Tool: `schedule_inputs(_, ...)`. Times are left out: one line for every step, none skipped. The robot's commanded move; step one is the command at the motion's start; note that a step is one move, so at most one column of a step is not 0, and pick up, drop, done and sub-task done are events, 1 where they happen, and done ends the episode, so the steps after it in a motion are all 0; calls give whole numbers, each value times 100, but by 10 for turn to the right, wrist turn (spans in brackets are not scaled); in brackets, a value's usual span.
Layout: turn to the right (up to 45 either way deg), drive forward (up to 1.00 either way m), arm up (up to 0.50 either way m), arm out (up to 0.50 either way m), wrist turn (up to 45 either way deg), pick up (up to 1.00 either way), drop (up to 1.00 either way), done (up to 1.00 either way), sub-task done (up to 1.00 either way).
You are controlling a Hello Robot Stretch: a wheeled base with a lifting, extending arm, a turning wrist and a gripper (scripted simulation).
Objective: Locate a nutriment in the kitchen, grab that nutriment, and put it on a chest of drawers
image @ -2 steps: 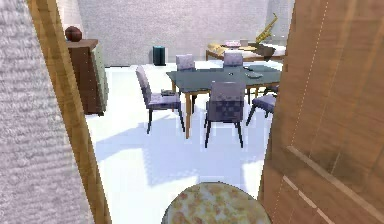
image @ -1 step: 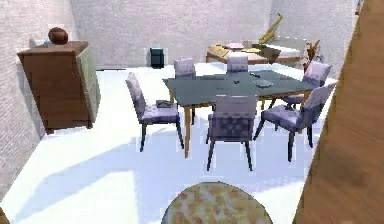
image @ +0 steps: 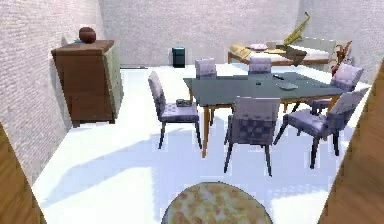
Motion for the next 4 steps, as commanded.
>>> schedule_inputs(0, 55, 0, 0, 0, 0, 0, 0, 0)
schedule_inputs(210, 0, 0, 0, 0, 0, 0, 0, 0)
schedule_inputs(0, 50, 0, 0, 0, 0, 0, 0, 0)
schedule_inputs(450, 0, 0, 0, 0, 0, 0, 0, 0)
